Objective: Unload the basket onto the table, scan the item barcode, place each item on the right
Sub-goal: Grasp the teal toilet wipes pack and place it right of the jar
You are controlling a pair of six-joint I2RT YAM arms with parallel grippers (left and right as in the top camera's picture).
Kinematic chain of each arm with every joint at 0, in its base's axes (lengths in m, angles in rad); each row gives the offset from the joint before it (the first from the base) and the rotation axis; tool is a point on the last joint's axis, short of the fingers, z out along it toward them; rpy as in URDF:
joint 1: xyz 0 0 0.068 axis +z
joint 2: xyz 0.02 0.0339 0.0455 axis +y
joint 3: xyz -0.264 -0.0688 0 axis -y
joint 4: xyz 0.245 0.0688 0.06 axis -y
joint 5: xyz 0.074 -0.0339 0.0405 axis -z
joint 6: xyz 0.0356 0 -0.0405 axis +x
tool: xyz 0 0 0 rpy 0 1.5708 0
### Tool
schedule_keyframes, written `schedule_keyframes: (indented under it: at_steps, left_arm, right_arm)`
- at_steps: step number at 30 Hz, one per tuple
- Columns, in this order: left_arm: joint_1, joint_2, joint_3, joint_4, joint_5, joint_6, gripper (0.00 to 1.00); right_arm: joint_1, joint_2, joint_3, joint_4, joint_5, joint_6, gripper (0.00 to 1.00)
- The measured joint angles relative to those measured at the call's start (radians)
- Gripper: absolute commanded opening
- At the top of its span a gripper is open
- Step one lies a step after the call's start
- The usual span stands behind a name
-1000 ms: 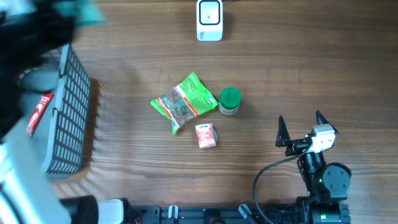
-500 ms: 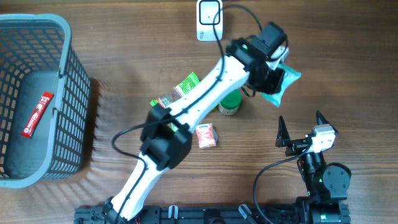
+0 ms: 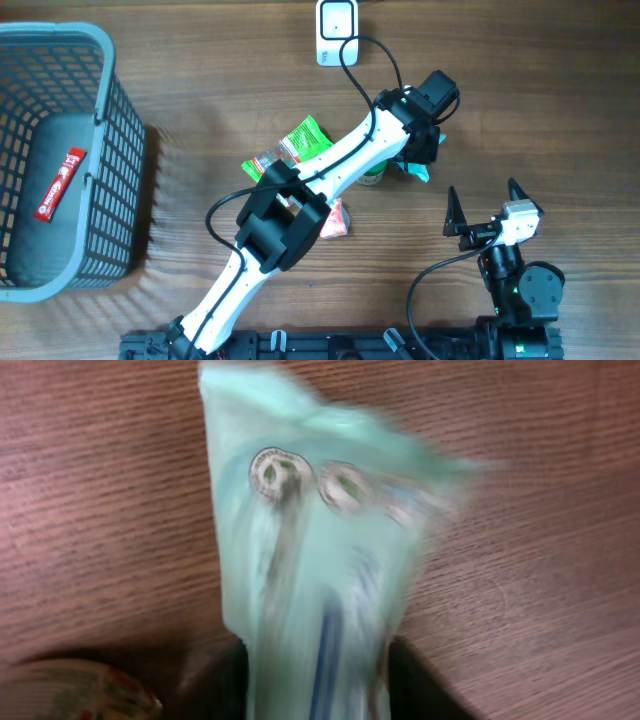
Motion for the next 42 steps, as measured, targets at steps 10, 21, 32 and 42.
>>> schedule_keyframes:
  at_steps: [10,21,32,42]
  left_arm:
    - [0.071,-0.291,0.203,-0.027,-0.032,0.079,1.00]
    - [0.813,-0.906,0.241,-0.737,-0.635,-0.300,1.00]
    - [1.401,-0.772,-0.375,-0.477,-0.495,-0.608,1.00]
    - [1.435,-0.462,-0.496,-0.194,-0.492,-0.356,1.00]
  right_arm:
    - [0.000,0.000,0.000,0.000,0.000,0.000,1.00]
    - [0.000,0.000,0.000,0.000,0.000,0.000,1.00]
    - [0.000,0.000,0.000,0.000,0.000,0.000,1.00]
    - [0.000,0.000,0.000,0.000,0.000,0.000,1.00]
